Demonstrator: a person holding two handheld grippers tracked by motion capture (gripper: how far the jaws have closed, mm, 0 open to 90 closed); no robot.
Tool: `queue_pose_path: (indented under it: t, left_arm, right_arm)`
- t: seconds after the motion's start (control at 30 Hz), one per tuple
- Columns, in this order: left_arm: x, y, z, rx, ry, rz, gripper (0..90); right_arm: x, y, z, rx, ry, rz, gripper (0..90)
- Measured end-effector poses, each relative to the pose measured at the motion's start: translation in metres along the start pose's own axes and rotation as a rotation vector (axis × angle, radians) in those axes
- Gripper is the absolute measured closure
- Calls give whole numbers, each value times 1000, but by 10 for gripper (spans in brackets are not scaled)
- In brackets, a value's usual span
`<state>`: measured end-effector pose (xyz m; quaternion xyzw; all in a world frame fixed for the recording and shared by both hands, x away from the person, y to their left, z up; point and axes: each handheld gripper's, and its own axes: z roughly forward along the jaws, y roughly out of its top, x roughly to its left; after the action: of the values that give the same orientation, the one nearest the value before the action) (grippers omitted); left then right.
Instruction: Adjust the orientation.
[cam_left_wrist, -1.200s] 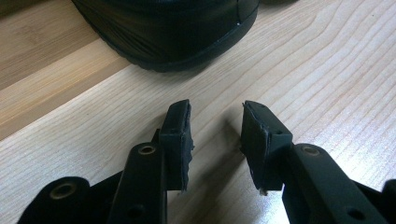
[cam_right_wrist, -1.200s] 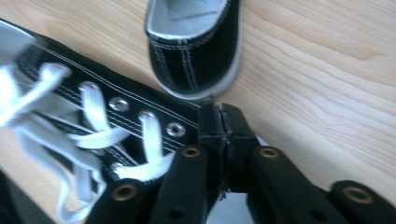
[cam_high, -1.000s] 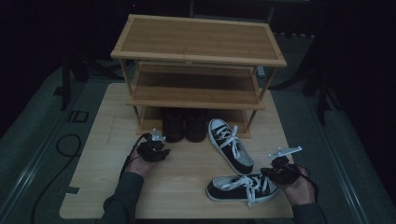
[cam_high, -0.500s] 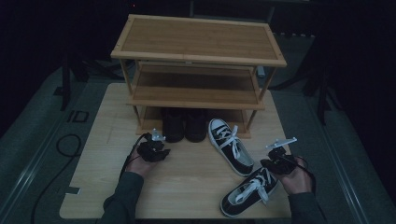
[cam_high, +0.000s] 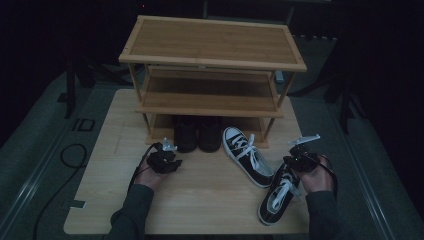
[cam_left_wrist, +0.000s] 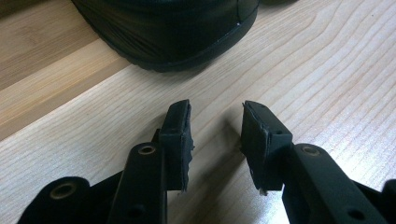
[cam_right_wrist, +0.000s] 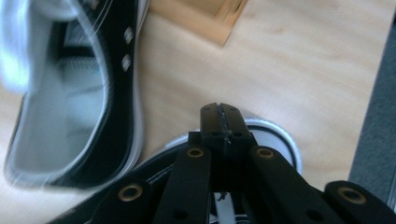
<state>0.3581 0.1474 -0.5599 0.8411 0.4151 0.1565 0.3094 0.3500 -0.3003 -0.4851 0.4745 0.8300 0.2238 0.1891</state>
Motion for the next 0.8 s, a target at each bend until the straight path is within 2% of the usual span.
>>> queue_pose_path:
  t: [0.13,0.2,0.3,0.47,0.5,0.57,0.63,0.8]
  left_arm:
    - [0,0,0,-2,1,0,630]
    - [0,0,0,-2,1,0,630]
    - [0,0,0,-3,1,-1,630]
    - [0,-1,0,-4,2,-1,630]
    - [0,-1,0,-4,2,0,630]
    - [0,0,0,-4,3,-1,630]
    - [0,-1,0,-4,3,-1,630]
    - [-1,0,0,-7,5,-4,630]
  right_arm:
    - [-1,13,9,-3,-8,-30,900]
    - [-1,16,12,-7,-6,-25,900]
    - [-1,22,14,-40,-6,-10,900]
    - [4,25,18,-19,1,-33,881]
    - [5,24,18,-21,8,-36,873]
    - [8,22,13,-50,22,-29,791]
    - [13,20,8,-69,33,-27,792]
    - [33,19,-6,-117,75,-80,786]
